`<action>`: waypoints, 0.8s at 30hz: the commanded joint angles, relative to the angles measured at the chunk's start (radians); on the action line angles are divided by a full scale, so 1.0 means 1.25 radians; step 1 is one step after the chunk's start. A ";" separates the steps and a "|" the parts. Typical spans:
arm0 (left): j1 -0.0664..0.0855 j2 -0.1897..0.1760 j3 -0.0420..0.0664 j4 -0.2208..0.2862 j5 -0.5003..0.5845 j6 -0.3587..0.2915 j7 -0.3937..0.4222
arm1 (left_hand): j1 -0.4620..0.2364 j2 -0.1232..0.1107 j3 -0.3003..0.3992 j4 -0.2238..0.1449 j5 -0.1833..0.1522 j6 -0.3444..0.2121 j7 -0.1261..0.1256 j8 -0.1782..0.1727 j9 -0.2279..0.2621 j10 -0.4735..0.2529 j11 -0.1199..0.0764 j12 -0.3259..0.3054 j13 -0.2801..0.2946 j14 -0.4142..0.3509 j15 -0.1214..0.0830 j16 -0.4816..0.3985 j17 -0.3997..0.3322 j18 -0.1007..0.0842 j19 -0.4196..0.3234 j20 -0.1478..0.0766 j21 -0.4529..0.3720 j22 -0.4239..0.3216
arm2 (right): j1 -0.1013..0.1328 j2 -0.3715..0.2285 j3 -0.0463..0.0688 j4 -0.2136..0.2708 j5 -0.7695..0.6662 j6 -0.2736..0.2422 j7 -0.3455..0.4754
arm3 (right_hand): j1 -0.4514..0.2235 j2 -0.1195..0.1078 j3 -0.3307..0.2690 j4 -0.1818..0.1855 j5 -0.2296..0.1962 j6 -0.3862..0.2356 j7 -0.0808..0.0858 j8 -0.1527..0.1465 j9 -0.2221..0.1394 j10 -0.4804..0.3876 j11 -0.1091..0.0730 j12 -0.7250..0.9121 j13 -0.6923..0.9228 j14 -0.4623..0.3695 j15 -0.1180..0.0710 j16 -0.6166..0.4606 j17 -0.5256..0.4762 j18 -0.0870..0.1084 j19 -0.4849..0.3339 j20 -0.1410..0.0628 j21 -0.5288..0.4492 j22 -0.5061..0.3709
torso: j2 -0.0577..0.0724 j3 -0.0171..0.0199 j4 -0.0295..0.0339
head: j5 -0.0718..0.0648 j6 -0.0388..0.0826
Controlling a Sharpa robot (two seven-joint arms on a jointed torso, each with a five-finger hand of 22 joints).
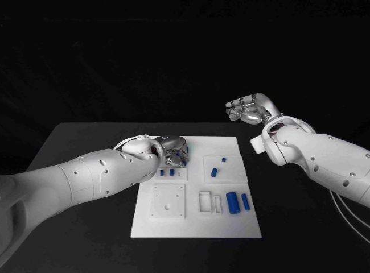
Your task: Assemble the parts on the task board
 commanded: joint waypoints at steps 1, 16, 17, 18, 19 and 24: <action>-0.004 -0.004 -0.002 0.003 0.035 -0.036 0.009 | -0.001 0.009 -0.005 -0.001 0.006 0.008 -0.001 0.001 -0.001 0.008 0.000 0.000 -0.001 0.004 -0.004 -0.006 -0.001 -0.006 0.003 -0.005 0.005 0.013 | 0.000 -0.001 0.000 0.000 -0.001 0.017 0.001 | -0.009 0.002 -0.006 0.001 0.004 0.001 -0.001 -0.001 0.000 -0.002 -0.003 -0.005 -0.001 -0.002 -0.001 -0.001 -0.001 0.010 -0.006 0.001 0.003 -0.001 | 0.000 -0.0007 0.0009 | -0.002 0.002; -0.003 -0.038 0.016 0.033 0.156 -0.072 0.014 | -0.010 0.009 0.001 -0.008 0.007 -0.016 0.004 0.000 -0.002 -0.017 0.008 0.000 -0.001 0.006 0.001 -0.012 -0.001 -0.003 0.005 -0.001 0.004 0.013 | 0.000 -0.003 0.000 -0.003 -0.001 0.021 -0.004 | -0.011 0.002 -0.023 0.005 0.011 -0.003 -0.001 -0.001 0.000 -0.004 -0.002 -0.005 -0.001 -0.005 0.000 -0.001 -0.001 0.010 -0.008 0.003 0.003 -0.001 | 0.000 -0.0003 0.0023 | -0.003 0.009; -0.003 -0.042 0.021 0.039 0.164 -0.071 0.014 | -0.011 0.009 0.001 -0.008 0.008 -0.018 0.004 0.000 -0.002 -0.018 0.009 0.000 -0.001 0.006 0.001 -0.012 -0.001 -0.003 0.005 -0.001 0.004 0.013 | 0.000 -0.003 0.000 -0.003 -0.001 0.021 -0.004 | -0.011 0.002 -0.024 0.005 0.011 -0.003 0.000 -0.001 0.000 -0.004 -0.002 -0.005 -0.001 -0.005 0.000 -0.001 -0.001 0.010 -0.008 0.003 0.003 -0.001 | -0.001 -0.0002 0.0024 | -0.002 0.009; -0.003 -0.045 0.026 0.043 0.171 -0.070 0.014 | -0.011 0.009 0.001 -0.008 0.008 -0.018 0.005 0.000 -0.002 -0.019 0.009 0.000 -0.001 0.006 0.001 -0.012 -0.001 -0.003 0.005 -0.001 0.004 0.013 | 0.000 -0.004 0.000 -0.003 -0.001 0.021 -0.004 | -0.011 0.002 -0.026 0.005 0.012 -0.003 0.000 -0.002 0.000 -0.004 -0.002 -0.004 -0.001 -0.005 0.000 -0.001 -0.001 0.010 -0.008 0.003 0.003 -0.001 | -0.001 -0.0002 0.0022 | -0.002 0.009; -0.003 -0.048 0.030 0.047 0.176 -0.068 0.014 | -0.011 0.009 0.002 -0.009 0.008 -0.020 0.005 0.000 -0.002 -0.020 0.009 0.000 -0.001 0.006 0.002 -0.013 -0.001 -0.003 0.005 -0.001 0.004 0.013 | 0.000 -0.004 0.000 -0.003 0.000 0.021 -0.004 | -0.011 0.002 -0.026 0.005 0.012 -0.003 0.000 -0.002 0.000 -0.004 -0.002 -0.004 -0.001 -0.005 0.000 -0.001 -0.001 0.010 -0.008 0.003 0.003 -0.001 | -0.001 -0.0002 0.0023 | -0.002 0.010; -0.003 -0.067 0.054 0.071 0.203 -0.055 0.010 | -0.014 0.008 0.002 -0.008 0.007 -0.020 0.005 0.000 -0.002 -0.021 0.010 0.000 -0.001 0.006 0.002 -0.013 -0.001 -0.003 0.005 0.000 0.003 0.013 | 0.000 -0.006 0.000 -0.004 0.001 0.021 -0.005 | -0.010 0.002 -0.029 0.006 0.014 -0.003 0.000 -0.001 0.000 -0.004 -0.001 -0.005 -0.001 -0.005 0.000 -0.001 -0.001 0.010 -0.008 0.003 0.003 -0.001 | -0.001 -0.0006 0.0035 | -0.001 0.012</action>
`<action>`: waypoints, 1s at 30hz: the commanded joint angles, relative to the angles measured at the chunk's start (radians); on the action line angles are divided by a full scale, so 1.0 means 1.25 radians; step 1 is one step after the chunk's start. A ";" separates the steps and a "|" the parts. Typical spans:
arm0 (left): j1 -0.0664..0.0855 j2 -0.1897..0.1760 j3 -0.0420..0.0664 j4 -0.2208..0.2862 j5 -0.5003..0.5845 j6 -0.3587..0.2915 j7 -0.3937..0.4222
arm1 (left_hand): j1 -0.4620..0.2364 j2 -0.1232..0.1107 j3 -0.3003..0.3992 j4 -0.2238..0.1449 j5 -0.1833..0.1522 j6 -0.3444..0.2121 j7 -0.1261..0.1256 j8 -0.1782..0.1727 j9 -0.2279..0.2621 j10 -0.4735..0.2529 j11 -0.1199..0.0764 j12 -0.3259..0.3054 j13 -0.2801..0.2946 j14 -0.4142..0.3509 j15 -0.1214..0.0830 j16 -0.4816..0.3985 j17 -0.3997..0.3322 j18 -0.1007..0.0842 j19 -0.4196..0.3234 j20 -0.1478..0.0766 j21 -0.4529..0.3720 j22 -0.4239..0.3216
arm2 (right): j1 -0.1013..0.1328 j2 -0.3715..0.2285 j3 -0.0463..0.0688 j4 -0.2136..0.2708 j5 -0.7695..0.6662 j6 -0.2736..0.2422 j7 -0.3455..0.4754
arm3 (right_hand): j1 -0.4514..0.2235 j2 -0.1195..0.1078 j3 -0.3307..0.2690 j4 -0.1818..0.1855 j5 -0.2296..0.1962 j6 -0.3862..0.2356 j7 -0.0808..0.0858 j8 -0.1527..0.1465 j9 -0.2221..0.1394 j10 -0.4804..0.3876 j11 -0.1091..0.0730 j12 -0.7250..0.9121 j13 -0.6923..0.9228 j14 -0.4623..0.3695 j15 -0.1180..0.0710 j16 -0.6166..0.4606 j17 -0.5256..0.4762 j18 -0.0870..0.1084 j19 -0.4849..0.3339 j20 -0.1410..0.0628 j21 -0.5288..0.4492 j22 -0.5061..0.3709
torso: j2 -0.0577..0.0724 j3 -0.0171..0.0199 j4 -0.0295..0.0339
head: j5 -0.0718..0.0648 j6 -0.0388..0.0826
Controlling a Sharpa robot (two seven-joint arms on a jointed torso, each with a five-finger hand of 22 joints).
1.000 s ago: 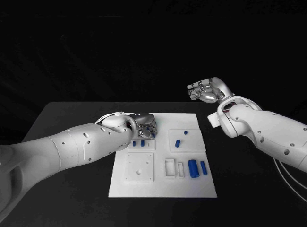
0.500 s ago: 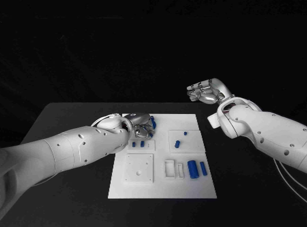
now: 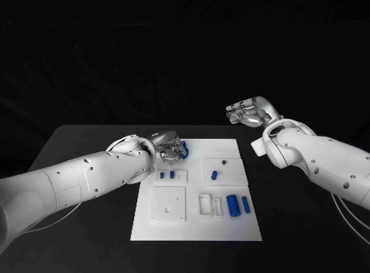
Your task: Assemble the parts on the task board
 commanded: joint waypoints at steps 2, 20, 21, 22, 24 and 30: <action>0.001 -0.017 0.014 0.024 0.065 0.010 0.002 | -0.009 0.000 0.003 -0.001 0.001 -0.006 -0.001 -0.002 0.000 -0.005 -0.001 0.002 -0.001 0.005 0.003 -0.003 0.000 0.003 0.002 0.003 0.003 0.013 | 0.000 -0.003 0.000 0.000 0.001 0.011 0.001 | -0.007 -0.001 -0.007 0.001 0.002 -0.004 0.000 -0.002 0.000 -0.005 -0.001 -0.004 -0.001 -0.005 0.000 -0.001 -0.001 0.010 -0.006 0.001 0.003 -0.001 | 0.000 -0.0004 0.0016 | 0.001 0.001; 0.007 -0.094 0.026 0.078 0.059 0.083 -0.016 | -0.007 0.001 0.006 0.002 0.003 -0.013 0.001 -0.003 0.000 -0.015 0.002 0.002 -0.001 0.004 0.005 -0.005 0.001 0.005 0.000 0.005 -0.003 0.013 | 0.000 -0.012 0.000 0.003 0.003 0.013 -0.001 | -0.006 -0.002 -0.013 0.003 0.004 -0.005 0.000 -0.001 0.000 -0.005 -0.001 -0.005 -0.001 -0.006 0.001 -0.001 -0.001 0.010 -0.006 0.001 0.003 -0.001 | -0.003 -0.0038 0.0139 | -0.004 0.000; 0.007 -0.097 0.026 0.078 0.055 0.085 -0.016 | -0.005 0.001 0.007 0.002 0.003 -0.014 0.001 -0.002 0.000 -0.015 0.002 0.002 -0.001 0.003 0.005 -0.005 0.001 0.005 0.000 0.005 -0.003 0.013 | 0.000 -0.012 0.000 0.003 0.003 0.013 -0.001 | -0.005 -0.001 -0.015 0.003 0.005 -0.005 0.000 -0.001 0.000 -0.005 -0.001 -0.004 -0.001 -0.006 0.001 -0.001 -0.001 0.010 -0.007 0.001 0.003 -0.001 | -0.003 -0.0036 0.0131 | -0.004 0.000; 0.007 -0.099 0.026 0.078 0.051 0.087 -0.016 | -0.005 0.001 0.007 0.002 0.003 -0.014 0.001 -0.002 0.000 -0.015 0.002 0.002 -0.001 0.003 0.005 -0.005 0.001 0.005 0.000 0.005 -0.003 0.013 | 0.000 -0.013 0.000 0.003 0.003 0.013 -0.001 | -0.005 -0.001 -0.015 0.003 0.005 -0.005 0.000 -0.001 0.000 -0.005 -0.001 -0.004 -0.001 -0.006 0.001 -0.001 -0.001 0.010 -0.007 0.001 0.003 -0.001 | -0.003 -0.0038 0.0136 | -0.004 -0.001; 0.007 -0.103 0.026 0.078 0.045 0.089 -0.016 | -0.005 0.001 0.007 0.002 0.003 -0.014 0.001 -0.002 0.000 -0.015 0.002 0.002 -0.001 0.003 0.005 -0.005 0.001 0.005 0.000 0.005 -0.003 0.013 | 0.000 -0.013 0.000 0.003 0.003 0.013 -0.001 | -0.005 -0.001 -0.015 0.003 0.005 -0.005 0.000 -0.001 0.000 -0.005 -0.001 -0.004 -0.001 -0.006 0.001 -0.001 -0.001 0.010 -0.007 0.001 0.003 -0.001 | -0.003 -0.0035 0.0122 | -0.002 -0.001; 0.007 -0.103 0.025 0.070 0.026 0.095 -0.016 | -0.005 0.001 0.007 0.002 0.003 -0.014 0.001 -0.002 0.000 -0.015 0.002 0.002 -0.001 0.003 0.005 -0.005 0.001 0.005 0.000 0.005 -0.003 0.013 | 0.000 -0.014 0.000 0.004 0.003 0.013 -0.001 | -0.004 -0.001 -0.015 0.003 0.006 -0.006 0.000 -0.002 0.000 -0.006 -0.001 -0.004 -0.001 -0.007 0.001 -0.001 -0.001 0.010 -0.007 0.001 0.003 -0.001 | -0.002 -0.0030 0.0114 | 0.001 -0.002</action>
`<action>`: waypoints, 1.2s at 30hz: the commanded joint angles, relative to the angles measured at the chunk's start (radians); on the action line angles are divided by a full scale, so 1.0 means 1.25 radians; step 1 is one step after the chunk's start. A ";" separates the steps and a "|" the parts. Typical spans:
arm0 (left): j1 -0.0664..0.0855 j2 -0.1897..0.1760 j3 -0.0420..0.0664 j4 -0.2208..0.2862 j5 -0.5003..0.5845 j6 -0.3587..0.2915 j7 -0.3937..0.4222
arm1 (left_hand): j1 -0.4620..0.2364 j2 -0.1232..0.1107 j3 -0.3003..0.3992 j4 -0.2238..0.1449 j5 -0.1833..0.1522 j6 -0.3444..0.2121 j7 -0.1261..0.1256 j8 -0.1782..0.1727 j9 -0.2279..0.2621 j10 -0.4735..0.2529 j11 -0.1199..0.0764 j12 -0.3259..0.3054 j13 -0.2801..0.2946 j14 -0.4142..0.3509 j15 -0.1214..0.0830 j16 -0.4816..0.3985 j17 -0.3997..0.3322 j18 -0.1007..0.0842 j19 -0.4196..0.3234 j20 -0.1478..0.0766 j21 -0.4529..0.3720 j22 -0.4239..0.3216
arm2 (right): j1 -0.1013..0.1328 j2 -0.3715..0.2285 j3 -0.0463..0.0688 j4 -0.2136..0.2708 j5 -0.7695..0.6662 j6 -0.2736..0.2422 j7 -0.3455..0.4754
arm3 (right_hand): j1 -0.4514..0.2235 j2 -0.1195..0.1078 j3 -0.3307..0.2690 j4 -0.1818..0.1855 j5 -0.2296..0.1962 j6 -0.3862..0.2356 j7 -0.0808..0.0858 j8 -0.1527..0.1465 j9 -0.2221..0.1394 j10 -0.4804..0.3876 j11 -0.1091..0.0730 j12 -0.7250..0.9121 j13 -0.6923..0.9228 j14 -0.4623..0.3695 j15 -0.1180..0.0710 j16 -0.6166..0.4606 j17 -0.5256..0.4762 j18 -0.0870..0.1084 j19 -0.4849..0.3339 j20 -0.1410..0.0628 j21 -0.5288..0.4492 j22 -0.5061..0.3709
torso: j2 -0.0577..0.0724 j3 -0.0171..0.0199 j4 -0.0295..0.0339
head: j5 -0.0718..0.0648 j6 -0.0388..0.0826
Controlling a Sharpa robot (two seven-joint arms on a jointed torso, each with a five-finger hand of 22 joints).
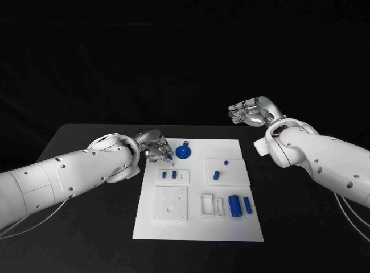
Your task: Assemble the parts on the task board
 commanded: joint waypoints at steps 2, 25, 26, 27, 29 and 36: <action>0.001 0.005 -0.001 -0.006 -0.032 0.024 0.001 | 0.003 0.002 0.004 0.001 0.001 -0.004 -0.002 -0.002 0.001 -0.005 -0.001 0.002 -0.001 0.001 0.002 -0.007 0.001 0.007 -0.001 0.005 -0.004 0.013 | 0.000 0.000 0.000 0.002 0.000 0.010 0.002 | -0.004 -0.001 -0.003 0.000 0.006 -0.006 0.000 -0.002 0.000 -0.006 -0.001 -0.004 -0.001 -0.007 0.001 -0.001 -0.001 0.010 -0.007 0.001 0.003 -0.001 | 0.001 0.0010 -0.0013 | 0.004 0.000; -0.006 0.033 -0.014 -0.049 -0.051 0.042 0.004 | 0.006 0.004 0.003 0.003 0.000 -0.003 -0.002 -0.002 0.001 -0.004 -0.001 0.002 -0.001 0.001 0.002 -0.007 0.002 0.007 -0.001 0.005 -0.003 0.014 | 0.000 0.002 0.000 0.003 0.000 0.010 0.003 | -0.004 -0.001 -0.003 0.000 0.007 -0.005 0.000 -0.001 0.000 -0.006 -0.001 -0.004 -0.001 -0.007 0.001 -0.001 -0.001 0.011 -0.007 0.001 0.003 -0.001 | 0.001 0.0008 -0.0024 | 0.003 -0.004; -0.006 0.034 -0.014 -0.051 -0.052 0.042 0.004 | 0.006 0.004 0.003 0.003 0.000 -0.003 -0.002 -0.002 0.001 -0.004 -0.001 0.002 -0.001 0.001 0.002 -0.007 0.002 0.007 -0.001 0.005 -0.003 0.014 | 0.000 0.002 0.000 0.003 0.000 0.010 0.003 | -0.004 -0.001 -0.003 0.000 0.007 -0.005 0.000 -0.001 0.000 -0.006 -0.001 -0.004 -0.001 -0.007 0.001 -0.001 -0.001 0.011 -0.007 0.001 0.003 -0.001 | 0.001 0.0007 -0.0020 | 0.002 -0.005; -0.007 0.036 -0.014 -0.052 -0.052 0.042 0.004 | 0.006 0.004 0.003 0.003 0.000 -0.003 -0.002 -0.002 0.001 -0.004 -0.001 0.002 -0.001 0.001 0.002 -0.007 0.002 0.007 -0.001 0.005 -0.003 0.014 | 0.000 0.002 0.000 0.003 0.000 0.010 0.003 | -0.004 -0.001 -0.003 0.000 0.007 -0.005 0.000 -0.001 0.000 -0.006 -0.001 -0.004 -0.001 -0.007 0.001 -0.001 -0.001 0.011 -0.007 0.001 0.003 -0.001 | 0.001 0.0007 -0.0017 | 0.002 -0.005; -0.008 0.037 -0.015 -0.055 -0.053 0.042 0.005 | 0.006 0.004 0.003 0.003 0.000 -0.003 -0.002 -0.002 0.001 -0.004 -0.001 0.002 -0.001 0.001 0.002 -0.007 0.002 0.007 -0.001 0.005 -0.003 0.014 | 0.000 0.002 0.000 0.003 0.000 0.010 0.003 | -0.004 -0.001 -0.003 0.000 0.007 -0.005 0.000 -0.001 0.000 -0.006 -0.001 -0.004 -0.001 -0.007 0.001 -0.001 -0.001 0.011 -0.007 0.001 0.003 -0.001 | 0.001 0.0005 -0.0016 | 0.001 -0.005; -0.009 0.043 -0.015 -0.060 -0.054 0.045 0.006 | 0.006 0.004 0.003 0.003 0.000 -0.003 -0.002 -0.002 0.001 -0.004 -0.001 0.002 -0.001 0.001 0.002 -0.007 0.002 0.007 -0.001 0.005 -0.003 0.014 | 0.000 0.003 0.000 0.003 0.000 0.009 0.004 | -0.004 -0.001 -0.003 0.000 0.007 -0.005 0.000 -0.001 0.000 -0.006 -0.001 -0.004 -0.001 -0.007 0.001 -0.001 -0.001 0.011 -0.007 0.001 0.003 -0.001 | 0.000 0.0012 -0.0013 | 0.001 -0.005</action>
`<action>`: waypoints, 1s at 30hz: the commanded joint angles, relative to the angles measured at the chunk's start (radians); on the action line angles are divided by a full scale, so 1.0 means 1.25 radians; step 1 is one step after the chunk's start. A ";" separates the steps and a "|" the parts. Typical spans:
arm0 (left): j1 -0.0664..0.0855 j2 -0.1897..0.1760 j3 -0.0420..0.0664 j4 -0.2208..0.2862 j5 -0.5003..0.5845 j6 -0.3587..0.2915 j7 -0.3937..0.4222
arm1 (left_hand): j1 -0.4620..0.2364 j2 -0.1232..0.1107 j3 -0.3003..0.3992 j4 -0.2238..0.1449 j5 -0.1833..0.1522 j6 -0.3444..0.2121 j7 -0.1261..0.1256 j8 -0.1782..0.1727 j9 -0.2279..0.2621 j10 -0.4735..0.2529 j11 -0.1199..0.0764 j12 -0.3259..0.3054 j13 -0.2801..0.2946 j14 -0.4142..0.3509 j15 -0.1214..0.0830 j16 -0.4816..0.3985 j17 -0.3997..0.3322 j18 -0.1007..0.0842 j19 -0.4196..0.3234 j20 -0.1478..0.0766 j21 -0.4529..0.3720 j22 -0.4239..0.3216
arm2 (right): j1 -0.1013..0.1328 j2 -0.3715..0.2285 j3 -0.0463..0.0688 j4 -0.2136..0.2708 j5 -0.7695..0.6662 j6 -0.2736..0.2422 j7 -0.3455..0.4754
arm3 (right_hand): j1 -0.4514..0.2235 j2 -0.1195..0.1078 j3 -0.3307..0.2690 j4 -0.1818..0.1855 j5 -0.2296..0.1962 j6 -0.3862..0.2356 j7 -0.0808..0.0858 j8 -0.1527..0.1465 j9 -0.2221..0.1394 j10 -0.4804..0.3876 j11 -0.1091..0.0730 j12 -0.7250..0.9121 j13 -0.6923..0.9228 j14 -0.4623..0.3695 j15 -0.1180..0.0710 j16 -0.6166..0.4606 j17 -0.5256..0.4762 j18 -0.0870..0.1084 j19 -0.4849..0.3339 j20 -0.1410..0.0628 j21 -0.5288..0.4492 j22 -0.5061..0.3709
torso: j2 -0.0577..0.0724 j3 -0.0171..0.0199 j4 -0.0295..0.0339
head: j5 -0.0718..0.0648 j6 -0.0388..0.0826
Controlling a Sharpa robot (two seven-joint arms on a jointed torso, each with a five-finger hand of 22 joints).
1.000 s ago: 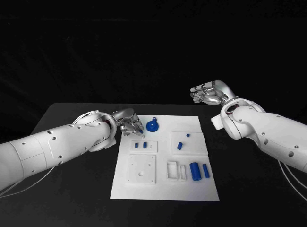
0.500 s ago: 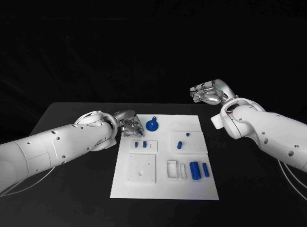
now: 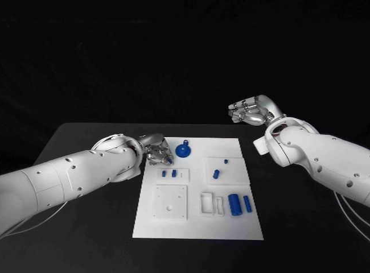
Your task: Assemble the parts on the task board
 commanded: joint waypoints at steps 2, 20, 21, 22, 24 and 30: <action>0.000 0.005 0.000 -0.002 -0.008 0.012 0.005 | 0.007 0.005 0.003 0.004 0.000 -0.003 -0.001 -0.002 0.001 -0.004 -0.001 0.002 0.000 0.000 0.002 -0.004 0.001 0.007 -0.001 0.005 -0.003 0.014 | 0.000 0.001 0.000 0.002 -0.001 0.008 0.005 | -0.004 -0.001 -0.003 0.000 0.004 -0.005 0.000 -0.001 0.000 -0.006 -0.001 -0.004 -0.001 -0.007 0.001 -0.001 -0.001 0.011 -0.005 -0.001 0.003 -0.001 | 0.000 0.0001 0.0001 | 0.000 -0.001; -0.001 0.020 -0.010 -0.014 -0.027 0.025 -0.004 | 0.007 0.006 0.003 0.005 -0.002 -0.005 -0.001 -0.002 0.001 -0.006 0.000 0.002 0.000 -0.001 0.003 -0.003 0.002 0.007 -0.002 0.006 -0.003 0.014 | 0.000 0.001 0.000 0.002 -0.001 0.009 0.005 | -0.004 -0.002 -0.002 0.000 0.005 -0.005 0.000 -0.002 0.000 -0.006 -0.001 -0.004 -0.001 -0.007 0.001 -0.001 -0.001 0.011 -0.005 -0.001 0.003 -0.001 | 0.000 0.0007 0.0003 | -0.001 -0.002; -0.001 0.021 -0.010 -0.014 -0.028 0.026 -0.004 | 0.007 0.006 0.003 0.005 -0.002 -0.005 -0.001 -0.002 0.001 -0.006 0.000 0.002 0.000 -0.001 0.003 -0.003 0.002 0.007 -0.002 0.006 -0.003 0.014 | 0.000 0.001 0.000 0.002 -0.001 0.009 0.005 | -0.004 -0.002 -0.002 0.000 0.005 -0.005 0.000 -0.002 0.000 -0.006 -0.001 -0.004 -0.001 -0.007 0.001 -0.001 -0.001 0.011 -0.005 -0.001 0.003 -0.001 | 0.000 0.0006 0.0003 | -0.002 -0.002; -0.001 0.022 -0.010 -0.015 -0.029 0.026 -0.005 | 0.007 0.006 0.003 0.005 -0.002 -0.005 -0.001 -0.002 0.001 -0.006 0.000 0.002 0.000 -0.001 0.003 -0.003 0.002 0.007 -0.002 0.006 -0.003 0.014 | 0.000 0.001 0.000 0.002 -0.001 0.009 0.005 | -0.004 -0.002 -0.002 0.000 0.005 -0.005 0.000 -0.002 0.000 -0.006 -0.001 -0.004 -0.001 -0.007 0.001 -0.001 -0.001 0.011 -0.005 -0.001 0.003 -0.001 | 0.000 0.0006 0.0004 | -0.002 -0.002; -0.001 0.023 -0.011 -0.015 -0.030 0.027 -0.006 | 0.007 0.006 0.003 0.005 -0.002 -0.005 -0.001 -0.002 0.001 -0.007 0.000 0.002 0.000 -0.001 0.003 -0.003 0.002 0.007 -0.002 0.006 -0.003 0.014 | 0.000 0.001 0.000 0.002 -0.001 0.009 0.005 | -0.004 -0.002 -0.002 0.000 0.005 -0.005 0.000 -0.002 0.000 -0.006 -0.001 -0.004 -0.001 -0.007 0.001 -0.001 -0.001 0.011 -0.005 -0.001 0.003 -0.001 | 0.000 0.0006 0.0004 | -0.002 -0.002; -0.001 0.028 -0.012 -0.017 -0.039 0.027 -0.012 | 0.006 0.007 0.002 0.007 -0.003 -0.007 0.000 -0.002 0.001 -0.008 0.000 0.002 0.000 -0.003 0.004 -0.003 0.003 0.007 -0.003 0.006 -0.003 0.014 | 0.000 0.001 0.000 0.002 -0.001 0.009 0.005 | -0.004 -0.002 -0.002 0.000 0.005 -0.005 0.000 -0.002 0.000 -0.006 -0.001 -0.004 -0.001 -0.007 0.001 -0.001 -0.001 0.011 -0.005 -0.001 0.003 -0.001 | 0.000 0.0004 0.0000 | -0.002 -0.003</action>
